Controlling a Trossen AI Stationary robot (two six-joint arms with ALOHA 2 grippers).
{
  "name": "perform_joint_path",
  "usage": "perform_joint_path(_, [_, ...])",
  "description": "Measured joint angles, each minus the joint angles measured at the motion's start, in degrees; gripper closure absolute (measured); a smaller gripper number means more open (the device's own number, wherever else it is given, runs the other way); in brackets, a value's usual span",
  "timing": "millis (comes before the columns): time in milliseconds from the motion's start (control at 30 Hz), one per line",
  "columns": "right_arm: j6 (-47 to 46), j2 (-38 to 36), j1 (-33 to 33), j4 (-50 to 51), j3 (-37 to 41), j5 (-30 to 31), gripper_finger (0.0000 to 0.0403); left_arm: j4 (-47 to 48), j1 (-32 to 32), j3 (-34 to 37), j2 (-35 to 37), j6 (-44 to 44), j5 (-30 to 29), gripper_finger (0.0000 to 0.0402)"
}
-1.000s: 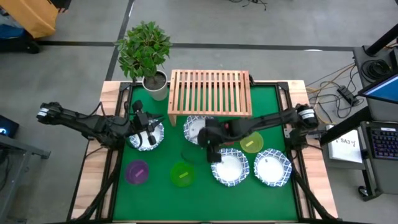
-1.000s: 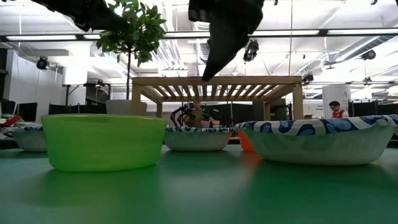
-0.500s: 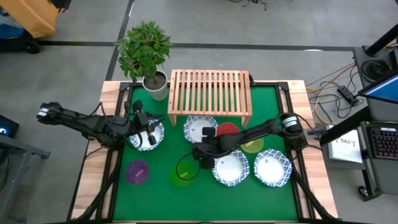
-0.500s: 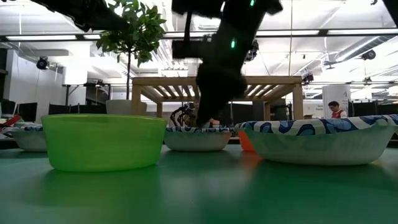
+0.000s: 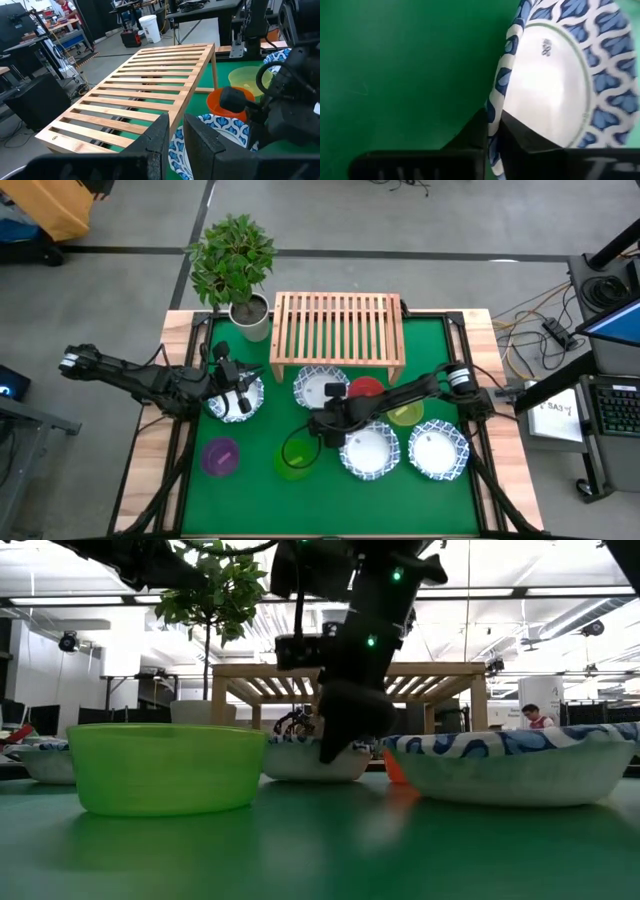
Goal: Place and stack bowls onto a shelf
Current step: Put the white and blue bowl on the shelf
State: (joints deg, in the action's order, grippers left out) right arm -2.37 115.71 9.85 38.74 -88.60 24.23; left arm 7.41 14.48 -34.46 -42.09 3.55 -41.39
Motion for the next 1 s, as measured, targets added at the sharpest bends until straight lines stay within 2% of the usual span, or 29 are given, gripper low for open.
perform_joint_path(267, [2.7,-5.7,0.5,0.3,0.0,-3.9,0.0394,-0.1,0.0,0.0,0.0,0.0,0.0,0.0362])
perform_joint_path(567, [1.1,-19.6,1.2,-0.6,0.0,-12.8,0.0394,-0.2,0.0,0.0,0.0,0.0,0.0,0.0362])
perform_joint_path(767, [6.7,-28.2,2.4,-7.4,0.0,-13.8,0.0394,-0.7,0.0,0.0,0.0,0.1,0.0,0.0362])
perform_joint_path(867, [11.3,-30.7,2.6,-11.0,0.0,-11.8,0.0394,-0.8,0.0,0.0,0.0,0.1,0.0,0.0362])
perform_joint_path(1000, [18.8,-32.1,1.5,-12.2,0.0,-0.6,0.0394,-0.8,0.0,0.0,0.0,0.2,0.0,0.0362])
